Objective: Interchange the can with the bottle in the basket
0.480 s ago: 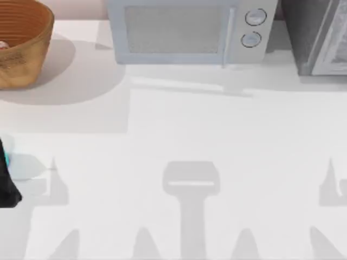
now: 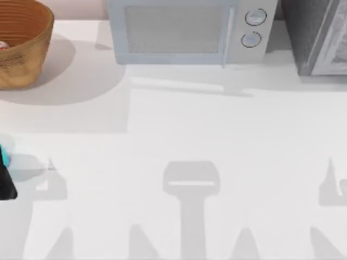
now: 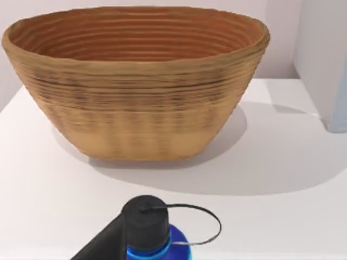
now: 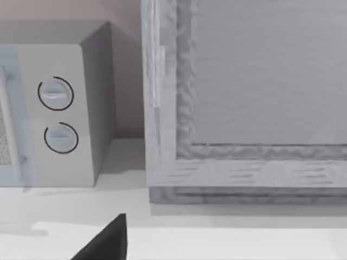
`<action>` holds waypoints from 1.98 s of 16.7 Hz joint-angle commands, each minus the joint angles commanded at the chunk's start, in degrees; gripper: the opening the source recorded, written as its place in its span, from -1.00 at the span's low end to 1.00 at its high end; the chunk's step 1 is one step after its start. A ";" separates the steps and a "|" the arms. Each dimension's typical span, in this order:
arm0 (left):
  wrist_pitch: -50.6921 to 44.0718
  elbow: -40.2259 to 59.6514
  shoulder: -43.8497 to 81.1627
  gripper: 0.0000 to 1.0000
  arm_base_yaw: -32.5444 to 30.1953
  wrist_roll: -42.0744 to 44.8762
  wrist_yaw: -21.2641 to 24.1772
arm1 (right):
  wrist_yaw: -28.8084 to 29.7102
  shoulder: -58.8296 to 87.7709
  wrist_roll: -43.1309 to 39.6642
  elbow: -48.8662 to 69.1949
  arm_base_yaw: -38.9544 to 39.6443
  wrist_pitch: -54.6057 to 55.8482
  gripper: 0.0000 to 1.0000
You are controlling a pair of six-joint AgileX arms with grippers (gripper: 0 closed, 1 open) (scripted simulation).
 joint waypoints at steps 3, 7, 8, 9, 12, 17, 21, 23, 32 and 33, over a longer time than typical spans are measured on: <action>-6.26 10.67 10.82 1.00 0.93 0.88 0.91 | 0.00 0.00 0.00 0.00 0.00 0.00 1.00; -15.92 30.14 29.04 1.00 2.04 2.42 3.07 | 0.00 0.00 0.00 0.00 0.00 0.00 1.00; -18.57 35.76 34.21 1.00 2.33 2.85 3.73 | 0.00 0.00 0.00 0.00 0.00 0.00 1.00; -21.28 41.54 39.53 1.00 2.62 3.28 4.42 | 0.00 0.00 0.00 0.00 0.00 0.00 1.00; -29.79 59.81 56.36 1.00 3.63 4.60 6.63 | 0.00 0.00 0.00 0.00 0.00 0.00 1.00; -44.41 91.35 85.70 1.00 5.83 6.74 10.37 | 0.00 0.00 0.00 0.00 0.00 0.00 1.00; -55.47 115.33 108.31 1.00 7.95 8.22 13.05 | 0.00 0.00 0.00 0.00 0.00 0.00 1.00; -60.43 126.08 118.54 1.00 8.98 8.84 14.22 | 0.00 0.00 0.00 0.00 0.00 0.00 1.00; -74.67 156.79 148.12 1.00 12.06 10.62 17.71 | 0.00 0.00 0.00 0.00 0.00 0.00 1.00; -75.11 157.75 149.05 1.00 12.15 10.68 17.84 | 0.00 0.00 0.00 0.00 0.00 0.00 1.00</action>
